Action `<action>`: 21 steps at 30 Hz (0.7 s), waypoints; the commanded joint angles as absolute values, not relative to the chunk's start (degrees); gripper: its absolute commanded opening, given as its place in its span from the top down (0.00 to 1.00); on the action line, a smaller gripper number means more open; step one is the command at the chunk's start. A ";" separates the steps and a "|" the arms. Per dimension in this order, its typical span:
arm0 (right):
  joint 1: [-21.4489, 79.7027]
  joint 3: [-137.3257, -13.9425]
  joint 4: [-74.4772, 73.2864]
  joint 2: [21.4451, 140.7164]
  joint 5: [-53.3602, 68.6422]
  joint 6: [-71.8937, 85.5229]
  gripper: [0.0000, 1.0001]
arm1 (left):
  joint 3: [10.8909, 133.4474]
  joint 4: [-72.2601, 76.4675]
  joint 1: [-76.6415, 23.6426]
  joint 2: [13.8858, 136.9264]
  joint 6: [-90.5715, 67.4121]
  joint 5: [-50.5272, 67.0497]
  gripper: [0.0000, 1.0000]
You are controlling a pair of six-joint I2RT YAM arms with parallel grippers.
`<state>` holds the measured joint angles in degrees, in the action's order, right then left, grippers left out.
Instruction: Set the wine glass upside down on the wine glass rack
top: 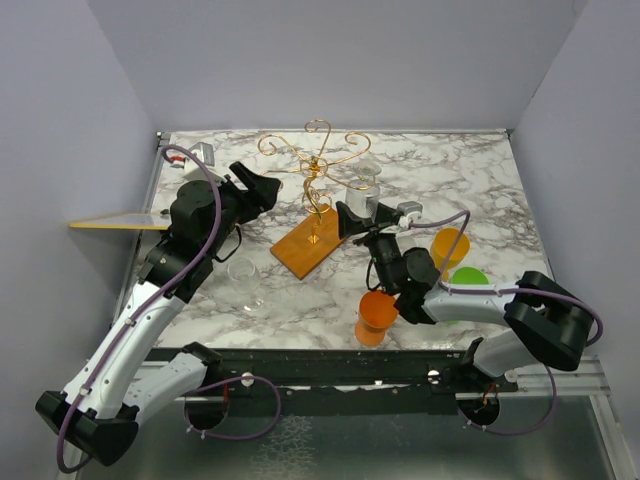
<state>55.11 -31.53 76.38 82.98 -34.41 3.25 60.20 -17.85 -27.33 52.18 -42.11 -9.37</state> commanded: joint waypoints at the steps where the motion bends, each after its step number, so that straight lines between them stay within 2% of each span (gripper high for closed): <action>1: 54.93 -31.41 72.97 78.89 -31.02 5.00 0.26 | 62.26 -19.12 -27.06 52.57 -40.77 -7.83 0.25; 7: 54.93 -30.46 68.78 75.50 -28.84 6.31 0.15 | 63.08 -19.16 -27.07 52.55 -39.54 -6.81 0.14; 15: 54.93 -29.33 65.74 73.73 -28.98 6.56 0.11 | 63.60 -19.57 -27.07 52.64 -38.33 -6.33 0.09; 21: 54.93 -29.05 59.62 68.06 -26.19 7.21 0.02 | 64.45 -20.22 -27.04 51.97 -36.83 -6.24 0.01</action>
